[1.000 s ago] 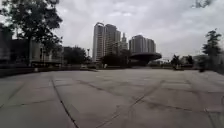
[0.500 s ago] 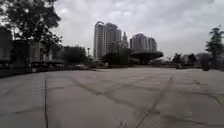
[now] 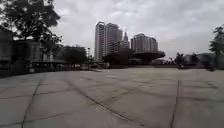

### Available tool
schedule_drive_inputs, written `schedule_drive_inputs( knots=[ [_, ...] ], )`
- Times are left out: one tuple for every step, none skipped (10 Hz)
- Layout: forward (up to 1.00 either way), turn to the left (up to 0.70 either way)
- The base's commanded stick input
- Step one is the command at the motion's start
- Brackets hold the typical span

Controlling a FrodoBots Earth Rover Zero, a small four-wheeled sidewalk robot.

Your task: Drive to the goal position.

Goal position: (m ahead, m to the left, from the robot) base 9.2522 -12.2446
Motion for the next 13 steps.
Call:
schedule_drive_inputs(
  knots=[
    [1.00, -0.17],
    [1.00, -0.38],
    [1.00, -0.38],
    [1.00, -0.38],
    [1.00, -0.38],
    [1.00, -0.38],
    [1.00, -0.38],
    [1.00, -0.38],
    [1.00, -0.38],
    [1.00, -0.38],
    [1.00, -0.38],
    [1.00, -0.38],
    [1.00, -0.38]
  ],
)
